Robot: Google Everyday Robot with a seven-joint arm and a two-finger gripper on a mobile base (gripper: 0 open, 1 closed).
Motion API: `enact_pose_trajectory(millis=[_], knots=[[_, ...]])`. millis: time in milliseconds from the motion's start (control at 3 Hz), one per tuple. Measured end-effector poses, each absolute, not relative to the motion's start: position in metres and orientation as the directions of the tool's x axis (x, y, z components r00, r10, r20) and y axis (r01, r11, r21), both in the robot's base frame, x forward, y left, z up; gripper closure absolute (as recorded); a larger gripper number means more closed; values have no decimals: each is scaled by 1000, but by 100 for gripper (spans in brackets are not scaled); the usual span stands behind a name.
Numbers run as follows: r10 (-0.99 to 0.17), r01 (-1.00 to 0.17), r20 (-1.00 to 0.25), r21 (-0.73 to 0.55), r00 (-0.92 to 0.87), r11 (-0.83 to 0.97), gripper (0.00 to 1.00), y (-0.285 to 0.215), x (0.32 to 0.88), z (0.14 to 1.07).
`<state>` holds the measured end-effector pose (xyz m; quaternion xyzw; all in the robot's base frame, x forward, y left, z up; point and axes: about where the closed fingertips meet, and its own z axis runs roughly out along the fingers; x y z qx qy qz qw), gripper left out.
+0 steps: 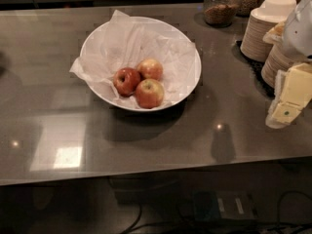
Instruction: Pick apple from white bowl
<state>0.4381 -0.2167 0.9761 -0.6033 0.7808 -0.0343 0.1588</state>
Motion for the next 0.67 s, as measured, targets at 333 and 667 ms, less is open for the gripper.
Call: enact_pose_trajectory(millis=[333, 667], knots=[[-953, -931, -207, -245, -222, 270, 0, -217, 438, 976], [-949, -926, -226, -257, -220, 276, 0, -214, 441, 978]])
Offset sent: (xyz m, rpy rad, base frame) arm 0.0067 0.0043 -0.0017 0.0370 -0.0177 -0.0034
